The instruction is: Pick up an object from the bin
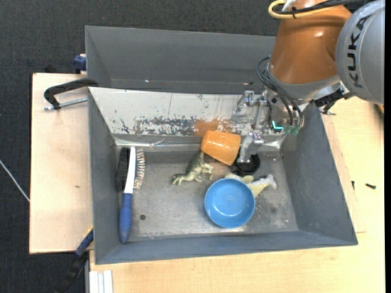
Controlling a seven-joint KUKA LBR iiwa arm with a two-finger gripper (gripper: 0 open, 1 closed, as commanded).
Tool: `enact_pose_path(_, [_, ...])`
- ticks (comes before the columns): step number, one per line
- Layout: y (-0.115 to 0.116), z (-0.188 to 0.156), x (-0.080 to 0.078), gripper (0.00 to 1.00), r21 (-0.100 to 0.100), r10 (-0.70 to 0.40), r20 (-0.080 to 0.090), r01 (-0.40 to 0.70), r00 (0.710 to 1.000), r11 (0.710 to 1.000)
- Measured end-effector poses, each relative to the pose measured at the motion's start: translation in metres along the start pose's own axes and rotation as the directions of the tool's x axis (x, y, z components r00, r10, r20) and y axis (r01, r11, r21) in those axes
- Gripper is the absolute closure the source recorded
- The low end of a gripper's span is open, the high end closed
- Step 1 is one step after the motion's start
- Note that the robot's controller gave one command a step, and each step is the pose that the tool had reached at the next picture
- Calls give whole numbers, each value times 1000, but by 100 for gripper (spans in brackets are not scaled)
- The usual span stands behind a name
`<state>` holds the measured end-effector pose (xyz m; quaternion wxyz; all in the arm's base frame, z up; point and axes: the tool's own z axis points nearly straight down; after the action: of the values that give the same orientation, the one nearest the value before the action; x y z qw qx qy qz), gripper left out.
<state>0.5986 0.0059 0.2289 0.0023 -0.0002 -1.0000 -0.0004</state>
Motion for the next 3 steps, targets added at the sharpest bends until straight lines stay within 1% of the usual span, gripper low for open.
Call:
enact_pose_path(1, [111, 138, 45, 0, -2, -275, -1, 275, 961, 961])
enact_pose_path(2, [62, 155, 24, 0, -2, -311, 13, 311, 950, 950])
enact_pose_path(3, [63, 153, 22, 100, 1, -311, 23, 311, 950, 950])
